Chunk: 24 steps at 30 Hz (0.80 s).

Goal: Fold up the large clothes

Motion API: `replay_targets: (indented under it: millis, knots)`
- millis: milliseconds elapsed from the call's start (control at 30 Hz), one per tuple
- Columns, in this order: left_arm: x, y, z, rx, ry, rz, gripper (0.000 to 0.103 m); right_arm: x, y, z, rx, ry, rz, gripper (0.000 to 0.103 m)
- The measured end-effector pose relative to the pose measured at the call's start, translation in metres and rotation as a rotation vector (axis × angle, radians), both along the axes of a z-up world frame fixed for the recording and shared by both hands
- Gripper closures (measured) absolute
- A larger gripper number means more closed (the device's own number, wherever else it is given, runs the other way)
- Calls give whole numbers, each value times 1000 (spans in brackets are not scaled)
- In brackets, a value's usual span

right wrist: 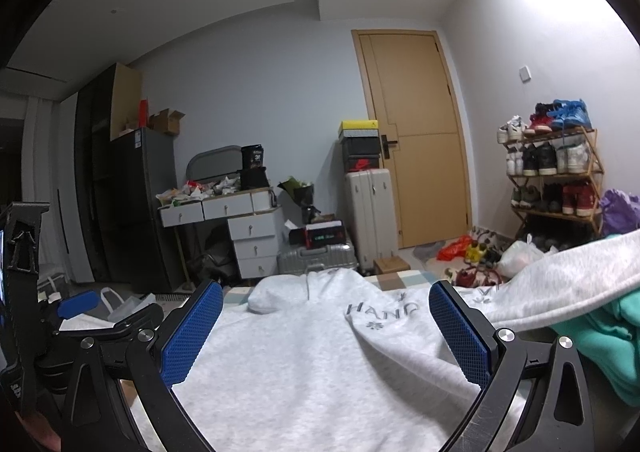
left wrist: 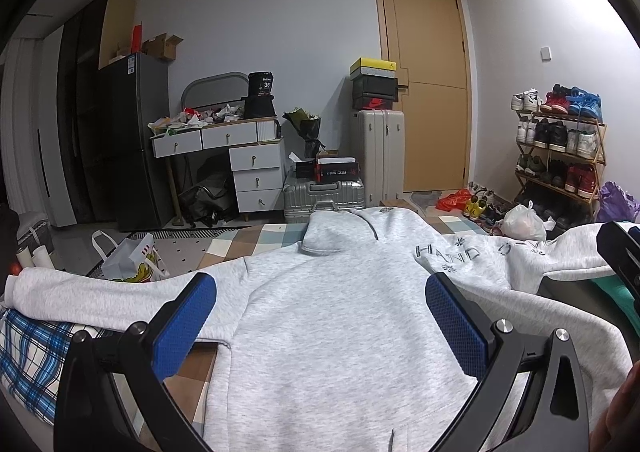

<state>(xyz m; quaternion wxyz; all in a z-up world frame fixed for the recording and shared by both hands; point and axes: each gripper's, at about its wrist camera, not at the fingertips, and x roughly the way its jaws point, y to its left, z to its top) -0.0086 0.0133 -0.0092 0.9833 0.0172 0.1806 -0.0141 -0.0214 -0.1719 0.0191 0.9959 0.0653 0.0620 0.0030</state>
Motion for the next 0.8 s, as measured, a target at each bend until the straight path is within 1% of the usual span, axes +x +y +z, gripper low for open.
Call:
replay_targets:
  millis: [800]
  knots:
    - [-2,1,-1,0,-11,21,1,2,1,0,3,5,-1,0]
